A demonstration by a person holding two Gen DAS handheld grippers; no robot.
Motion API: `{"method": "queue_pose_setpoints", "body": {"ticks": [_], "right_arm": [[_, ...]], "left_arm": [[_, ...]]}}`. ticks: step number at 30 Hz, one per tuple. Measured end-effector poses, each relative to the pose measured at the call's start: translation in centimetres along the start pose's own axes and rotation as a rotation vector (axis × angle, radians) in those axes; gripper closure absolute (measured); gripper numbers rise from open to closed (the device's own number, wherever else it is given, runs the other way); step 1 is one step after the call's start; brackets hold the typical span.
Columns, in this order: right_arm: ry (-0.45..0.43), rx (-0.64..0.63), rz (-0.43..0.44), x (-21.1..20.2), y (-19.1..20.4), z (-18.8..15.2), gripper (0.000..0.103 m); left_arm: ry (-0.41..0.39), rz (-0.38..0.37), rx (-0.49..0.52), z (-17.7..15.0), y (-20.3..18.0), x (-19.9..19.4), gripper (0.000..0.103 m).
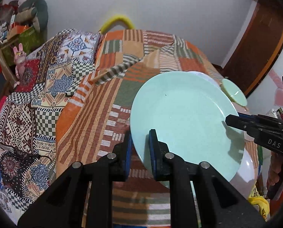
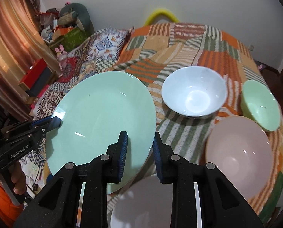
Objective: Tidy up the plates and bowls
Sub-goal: 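Lift the mint green plate with both grippers and carry it toward the white plate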
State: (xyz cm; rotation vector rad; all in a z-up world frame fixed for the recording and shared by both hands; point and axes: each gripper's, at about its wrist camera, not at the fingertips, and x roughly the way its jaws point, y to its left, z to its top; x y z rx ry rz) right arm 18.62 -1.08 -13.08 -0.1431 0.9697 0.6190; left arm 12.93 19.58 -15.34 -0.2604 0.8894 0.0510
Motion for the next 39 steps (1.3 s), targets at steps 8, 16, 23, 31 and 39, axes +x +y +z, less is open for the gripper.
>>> {"method": "queue_pose_setpoints", "body": {"ticks": [8,16,23,31,39], "right_arm": [[-0.069,0.018,0.000,-4.5,-1.0,-2.3,0.079],[-0.088,0.052,-0.011,-6.8,-2.9,-5.1,0.079],[-0.088,0.105,-0.041,-8.0,-4.7,-7.7,0.079],[-0.061,0.158,-0.062,-8.1,-6.3,-10.6,0.079],[-0.047,0.236,-0.051,-8.0,-7.3,-13.2,0.079]], "left_arm": [[-0.016,-0.027,0.037,-1.4,-3.5,-3.1,0.087],[0.005,-0.049,0.079,-3.1,-6.9,-3.7,0.087],[0.053,-0.076,0.116,-4.9,-9.9,-2.9,0.087],[0.108,-0.094,0.147,-7.1,-12.1,-1.7,0.087],[0.137,-0.085,0.180,-9.0,-13.3,-0.8,0.087]]}}
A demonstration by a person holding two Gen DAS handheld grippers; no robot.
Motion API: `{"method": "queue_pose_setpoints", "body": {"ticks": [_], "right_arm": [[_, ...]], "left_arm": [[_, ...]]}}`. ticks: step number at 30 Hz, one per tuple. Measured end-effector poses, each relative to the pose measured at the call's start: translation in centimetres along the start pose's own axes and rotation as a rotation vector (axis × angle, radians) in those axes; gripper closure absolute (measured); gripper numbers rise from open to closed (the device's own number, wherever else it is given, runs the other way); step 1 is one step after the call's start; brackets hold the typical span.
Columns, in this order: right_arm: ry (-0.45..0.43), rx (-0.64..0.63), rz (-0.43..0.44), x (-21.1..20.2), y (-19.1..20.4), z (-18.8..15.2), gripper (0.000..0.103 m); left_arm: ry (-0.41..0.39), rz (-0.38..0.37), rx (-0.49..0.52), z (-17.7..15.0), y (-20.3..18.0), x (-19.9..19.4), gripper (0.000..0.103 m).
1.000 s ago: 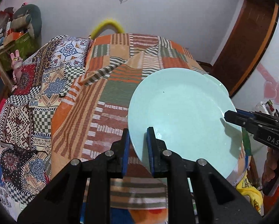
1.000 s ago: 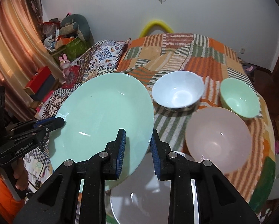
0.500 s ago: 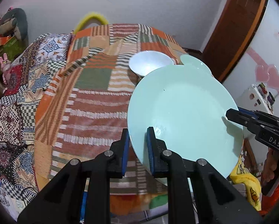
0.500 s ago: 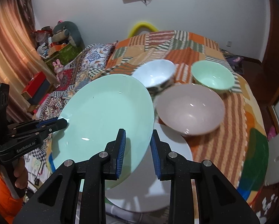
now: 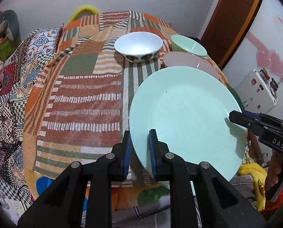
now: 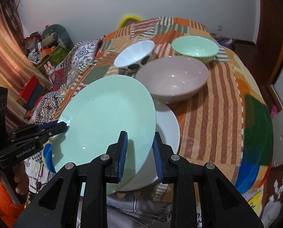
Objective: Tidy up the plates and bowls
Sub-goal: 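Lift the mint green plate with both grippers and carry it toward the white plate, then lower the mint green plate onto the white plate and open both grippers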
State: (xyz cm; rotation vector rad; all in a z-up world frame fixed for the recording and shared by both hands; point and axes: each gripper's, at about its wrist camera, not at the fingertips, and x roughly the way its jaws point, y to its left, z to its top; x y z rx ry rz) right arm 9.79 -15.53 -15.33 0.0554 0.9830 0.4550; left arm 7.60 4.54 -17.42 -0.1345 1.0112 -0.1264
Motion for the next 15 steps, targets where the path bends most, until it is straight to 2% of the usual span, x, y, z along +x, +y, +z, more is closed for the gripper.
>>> {"method": "queue_pose_setpoints", "body": {"ticks": [15], "right_arm": [[0.062,0.088,-0.024,1.7,-2.0,-2.3,0.079]], "left_arm": [[0.093,0.004,0.033,-1.1,-1.2,3.4,0.086]]}}
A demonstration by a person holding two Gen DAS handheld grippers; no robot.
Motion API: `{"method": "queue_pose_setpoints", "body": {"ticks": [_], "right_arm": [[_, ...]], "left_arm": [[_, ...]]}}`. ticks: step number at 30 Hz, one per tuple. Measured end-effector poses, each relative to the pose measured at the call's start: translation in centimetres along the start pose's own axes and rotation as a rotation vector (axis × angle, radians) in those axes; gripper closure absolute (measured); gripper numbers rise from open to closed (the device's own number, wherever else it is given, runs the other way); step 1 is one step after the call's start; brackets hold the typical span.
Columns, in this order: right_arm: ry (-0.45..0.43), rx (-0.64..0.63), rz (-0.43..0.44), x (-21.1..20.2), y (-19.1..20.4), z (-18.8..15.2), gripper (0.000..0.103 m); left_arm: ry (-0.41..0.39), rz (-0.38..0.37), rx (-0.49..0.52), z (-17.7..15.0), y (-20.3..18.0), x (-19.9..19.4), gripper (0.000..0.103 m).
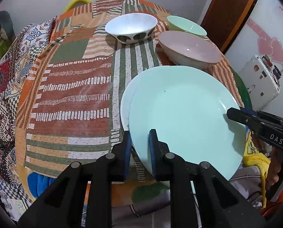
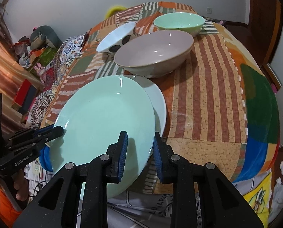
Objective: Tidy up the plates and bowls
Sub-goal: 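Lower the mint green plate onto the white plate and open both grippers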
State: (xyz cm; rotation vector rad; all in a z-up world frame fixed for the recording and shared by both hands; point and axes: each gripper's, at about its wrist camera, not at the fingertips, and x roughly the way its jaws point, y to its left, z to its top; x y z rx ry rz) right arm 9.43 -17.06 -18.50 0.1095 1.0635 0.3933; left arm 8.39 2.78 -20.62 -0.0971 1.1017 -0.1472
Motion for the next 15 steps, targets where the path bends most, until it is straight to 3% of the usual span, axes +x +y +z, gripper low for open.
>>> {"method": "queue_pose_setpoints", "body": {"ticks": [15], "right_arm": [[-0.010,-0.024,-0.046,0.6,0.3,1.0,0.079]], "left_arm": [[0.017,0.025,0.012,1.1,-0.2,1.7,0.082]]}}
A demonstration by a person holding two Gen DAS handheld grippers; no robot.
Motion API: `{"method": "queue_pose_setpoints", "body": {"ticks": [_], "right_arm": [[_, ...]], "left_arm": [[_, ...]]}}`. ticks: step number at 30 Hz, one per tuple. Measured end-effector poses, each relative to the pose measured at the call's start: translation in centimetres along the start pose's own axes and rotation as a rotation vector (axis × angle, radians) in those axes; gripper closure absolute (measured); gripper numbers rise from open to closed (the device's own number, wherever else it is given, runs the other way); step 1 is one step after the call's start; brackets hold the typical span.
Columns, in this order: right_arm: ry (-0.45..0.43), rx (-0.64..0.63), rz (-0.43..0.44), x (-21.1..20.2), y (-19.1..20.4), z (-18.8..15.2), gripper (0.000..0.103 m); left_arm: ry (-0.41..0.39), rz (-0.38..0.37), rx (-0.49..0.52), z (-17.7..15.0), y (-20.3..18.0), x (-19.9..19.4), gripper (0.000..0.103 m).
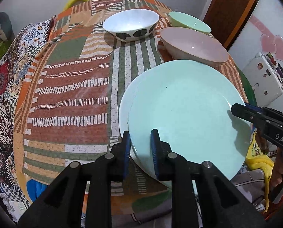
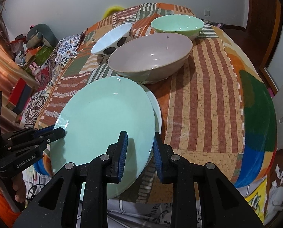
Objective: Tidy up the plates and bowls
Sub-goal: 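Lower the mint green plate onto the white plate and open both grippers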
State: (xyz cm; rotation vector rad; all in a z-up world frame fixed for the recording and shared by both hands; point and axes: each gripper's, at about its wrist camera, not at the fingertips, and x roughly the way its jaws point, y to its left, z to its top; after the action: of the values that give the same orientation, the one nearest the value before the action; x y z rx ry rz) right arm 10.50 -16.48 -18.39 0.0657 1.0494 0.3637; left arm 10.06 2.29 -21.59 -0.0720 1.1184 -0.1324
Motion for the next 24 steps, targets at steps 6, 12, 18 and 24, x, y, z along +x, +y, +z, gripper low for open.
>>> {"method": "queue_pose_setpoints", "body": {"ticks": [6,12,18,24], "right_arm": [[0.014,-0.013,0.010,0.7,0.3,0.4,0.079],[0.014,-0.058,-0.025,1.3,1.4,0.0,0.079],[0.025,-0.038,0.000,1.2,0.8,0.4,0.079],[0.029,-0.034,0.008,1.2,0.8,0.5,0.078]], "left_arm": [[0.002,0.025,-0.012,0.5,0.5,0.3,0.082],[0.041,-0.012,-0.063,0.4,1.8,1.2,0.082],[0.035,0.001,-0.042,0.6,1.4,1.4,0.081],[0.033,0.011,-0.031,0.7,1.3,1.7,0.081]]}}
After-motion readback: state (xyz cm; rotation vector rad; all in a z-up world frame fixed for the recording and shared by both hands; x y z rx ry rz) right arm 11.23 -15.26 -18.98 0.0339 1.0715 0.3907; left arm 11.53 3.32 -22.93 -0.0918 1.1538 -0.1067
